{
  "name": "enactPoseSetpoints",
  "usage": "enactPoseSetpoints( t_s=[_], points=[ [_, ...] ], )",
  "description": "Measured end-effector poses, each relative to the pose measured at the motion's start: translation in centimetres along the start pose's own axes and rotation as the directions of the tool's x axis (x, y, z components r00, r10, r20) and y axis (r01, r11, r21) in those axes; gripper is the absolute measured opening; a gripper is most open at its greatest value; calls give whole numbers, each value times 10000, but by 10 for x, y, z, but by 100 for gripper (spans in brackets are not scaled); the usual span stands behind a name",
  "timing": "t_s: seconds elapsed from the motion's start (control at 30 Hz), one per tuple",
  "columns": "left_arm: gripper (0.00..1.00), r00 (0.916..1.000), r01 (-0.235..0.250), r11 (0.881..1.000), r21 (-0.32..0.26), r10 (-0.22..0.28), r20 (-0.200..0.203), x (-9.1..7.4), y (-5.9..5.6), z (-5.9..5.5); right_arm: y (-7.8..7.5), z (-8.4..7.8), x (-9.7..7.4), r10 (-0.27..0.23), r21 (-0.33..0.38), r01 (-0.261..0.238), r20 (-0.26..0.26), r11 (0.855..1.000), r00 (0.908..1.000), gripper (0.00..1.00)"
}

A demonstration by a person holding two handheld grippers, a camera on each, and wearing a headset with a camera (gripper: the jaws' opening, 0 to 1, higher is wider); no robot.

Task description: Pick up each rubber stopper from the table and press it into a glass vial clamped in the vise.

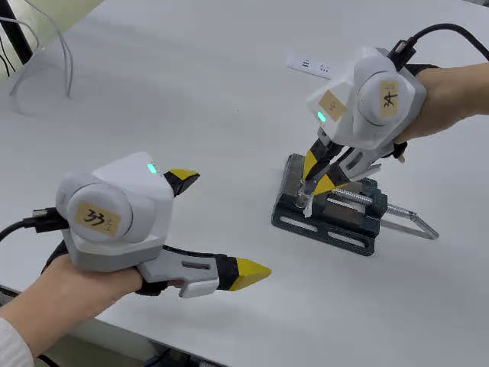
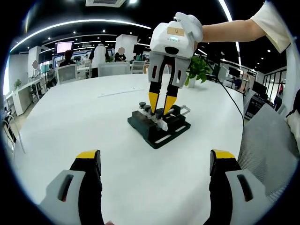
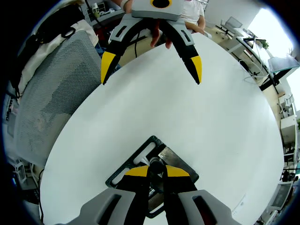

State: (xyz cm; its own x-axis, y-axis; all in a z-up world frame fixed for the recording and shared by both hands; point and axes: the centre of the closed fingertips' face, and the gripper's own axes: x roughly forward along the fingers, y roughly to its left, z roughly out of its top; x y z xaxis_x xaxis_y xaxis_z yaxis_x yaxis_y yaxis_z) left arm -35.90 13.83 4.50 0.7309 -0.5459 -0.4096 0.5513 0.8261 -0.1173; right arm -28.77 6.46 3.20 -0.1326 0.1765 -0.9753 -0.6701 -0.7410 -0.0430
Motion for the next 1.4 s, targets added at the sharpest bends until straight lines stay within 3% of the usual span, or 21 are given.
enactPoseSetpoints(
  t_s=[0.17,0.8,1.03,1.1,1.4],
  points=[
    [96,10000,8,10000,20,-8,-4,2,0,1,0,1,0,46,-16,-46,-149,10000,9999,5],
    [95,9998,182,9998,2,-182,20,7,-9,5,-5,-2,2,31,1885,19,-263,9821,9997,4],
    [95,9997,261,9997,28,-261,-18,7,-11,4,-3,-3,2,20,916,-10,-110,9958,9999,5],
    [95,9997,260,9997,7,-260,-30,7,-11,4,-4,-3,2,23,1058,-20,-28,9944,10000,5],
    [94,9996,284,9996,22,-284,-45,7,-10,4,-1,0,1,40,522,-36,-63,9986,10000,6]
  ],
)
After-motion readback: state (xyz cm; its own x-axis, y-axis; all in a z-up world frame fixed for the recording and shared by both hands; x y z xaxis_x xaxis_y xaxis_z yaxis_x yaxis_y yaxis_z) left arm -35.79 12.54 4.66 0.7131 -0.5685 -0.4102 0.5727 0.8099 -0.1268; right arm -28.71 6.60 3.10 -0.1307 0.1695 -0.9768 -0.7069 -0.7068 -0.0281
